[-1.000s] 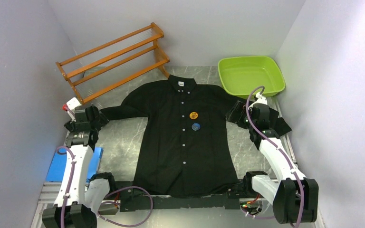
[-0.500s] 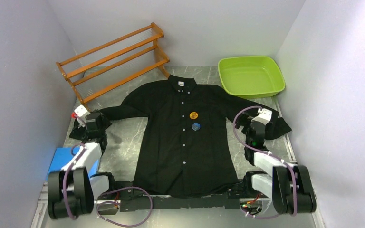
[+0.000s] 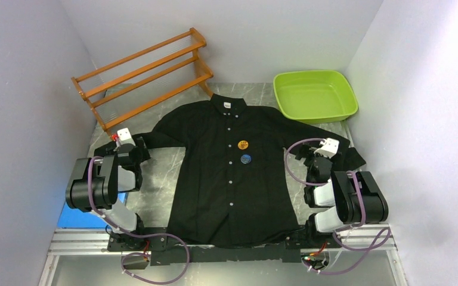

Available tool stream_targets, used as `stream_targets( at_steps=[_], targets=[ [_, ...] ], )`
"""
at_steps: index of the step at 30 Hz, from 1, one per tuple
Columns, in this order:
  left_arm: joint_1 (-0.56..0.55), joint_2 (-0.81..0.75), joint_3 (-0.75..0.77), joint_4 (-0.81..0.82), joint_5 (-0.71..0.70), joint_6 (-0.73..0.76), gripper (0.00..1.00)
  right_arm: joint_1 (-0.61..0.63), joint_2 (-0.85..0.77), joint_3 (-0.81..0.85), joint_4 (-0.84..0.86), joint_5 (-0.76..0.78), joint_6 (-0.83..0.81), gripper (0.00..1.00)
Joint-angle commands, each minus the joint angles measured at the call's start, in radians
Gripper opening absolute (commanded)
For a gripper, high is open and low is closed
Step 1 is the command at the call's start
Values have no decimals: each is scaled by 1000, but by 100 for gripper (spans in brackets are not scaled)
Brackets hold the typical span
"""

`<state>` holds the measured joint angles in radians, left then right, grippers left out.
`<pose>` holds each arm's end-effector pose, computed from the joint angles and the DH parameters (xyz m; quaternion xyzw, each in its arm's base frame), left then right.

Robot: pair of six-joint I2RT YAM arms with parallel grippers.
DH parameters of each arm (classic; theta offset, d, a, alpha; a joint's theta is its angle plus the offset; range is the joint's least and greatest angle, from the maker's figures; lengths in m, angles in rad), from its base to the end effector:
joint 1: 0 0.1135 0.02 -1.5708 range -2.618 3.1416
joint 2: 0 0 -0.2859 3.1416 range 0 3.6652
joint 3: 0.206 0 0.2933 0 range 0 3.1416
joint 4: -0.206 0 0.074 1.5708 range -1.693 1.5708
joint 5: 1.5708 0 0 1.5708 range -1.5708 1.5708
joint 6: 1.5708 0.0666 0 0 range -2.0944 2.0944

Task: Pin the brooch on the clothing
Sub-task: Reset both arms

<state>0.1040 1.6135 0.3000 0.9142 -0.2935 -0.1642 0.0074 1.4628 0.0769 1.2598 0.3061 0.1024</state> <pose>0.2866 0.0493 0.0832 -0.1903 0.8061 0.1053 0.5503 0.2375 -0.0183 0.1093 0.1359 0.7359 -0.0784 0.6587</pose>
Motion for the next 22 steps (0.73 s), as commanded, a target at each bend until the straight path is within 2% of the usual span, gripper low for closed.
stream_targets(
  at_steps=[1, 3, 5, 10, 22],
  targets=[
    [-42, 20, 73, 89, 62, 69, 94, -3, 9, 87, 11, 45, 5, 100],
    [-54, 5, 91, 13, 67, 72, 94, -4, -1, 176, -182, -11, -11, 100],
    [-54, 14, 89, 52, 66, 72, 94, 1, 16, 148, -86, -35, -46, 100],
    [-57, 16, 90, 43, 67, 74, 94, 1, 13, 177, -159, -70, -51, 100],
    [-56, 19, 89, 48, 70, 77, 94, 3, 16, 173, -143, -67, -55, 100]
  ],
)
